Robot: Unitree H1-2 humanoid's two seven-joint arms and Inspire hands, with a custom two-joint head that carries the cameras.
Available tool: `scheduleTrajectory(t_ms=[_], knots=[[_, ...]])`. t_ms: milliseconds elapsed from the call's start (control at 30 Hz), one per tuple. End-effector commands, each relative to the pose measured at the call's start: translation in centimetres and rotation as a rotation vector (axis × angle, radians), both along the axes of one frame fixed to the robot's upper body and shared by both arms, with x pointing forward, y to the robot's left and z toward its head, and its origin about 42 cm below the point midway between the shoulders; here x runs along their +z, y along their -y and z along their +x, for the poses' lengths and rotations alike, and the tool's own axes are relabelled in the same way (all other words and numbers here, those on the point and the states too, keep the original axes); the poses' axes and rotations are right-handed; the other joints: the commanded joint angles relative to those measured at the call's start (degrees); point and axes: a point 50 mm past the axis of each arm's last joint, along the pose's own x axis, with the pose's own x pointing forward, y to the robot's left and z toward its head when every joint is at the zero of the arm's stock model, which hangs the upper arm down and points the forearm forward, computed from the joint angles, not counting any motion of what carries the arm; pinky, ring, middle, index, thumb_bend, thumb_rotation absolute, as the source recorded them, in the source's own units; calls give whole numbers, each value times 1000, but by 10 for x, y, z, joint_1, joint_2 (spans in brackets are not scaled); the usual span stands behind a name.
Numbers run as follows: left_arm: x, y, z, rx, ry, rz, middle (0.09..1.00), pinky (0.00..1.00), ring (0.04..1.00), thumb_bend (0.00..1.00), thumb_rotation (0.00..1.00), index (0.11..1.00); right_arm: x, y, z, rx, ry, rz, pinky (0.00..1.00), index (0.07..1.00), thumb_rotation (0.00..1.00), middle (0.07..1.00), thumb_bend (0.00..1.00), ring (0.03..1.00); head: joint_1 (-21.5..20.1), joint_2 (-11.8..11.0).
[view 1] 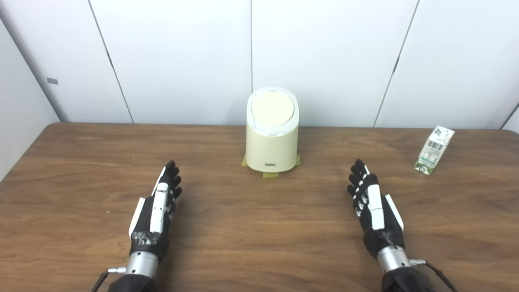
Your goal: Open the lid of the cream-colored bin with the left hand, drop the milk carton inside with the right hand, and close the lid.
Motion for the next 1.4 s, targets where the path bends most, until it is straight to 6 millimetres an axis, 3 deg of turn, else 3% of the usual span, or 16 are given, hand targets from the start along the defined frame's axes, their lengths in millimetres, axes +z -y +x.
scheduleTrajectory(t_ms=[0, 367, 1367], knots=[[8, -2, 1, -12, 71, 9, 1000, 1000, 1000, 278, 1000, 1000, 15, -4, 6, 8, 92, 0, 1000, 1000, 1000, 1000, 650, 1000, 0, 0], [2, -2, -3, -15, 65, 13, 1000, 1000, 1000, 281, 1000, 1000, 10, -5, 1, 17, 80, -13, 1000, 1000, 1000, 1000, 632, 1000, 3, -10], [3, 0, -7, -19, 43, 18, 1000, 1000, 1000, 321, 1000, 1000, 11, -1, 1, 15, 85, 9, 1000, 1000, 1000, 1000, 661, 1000, 15, 5]])
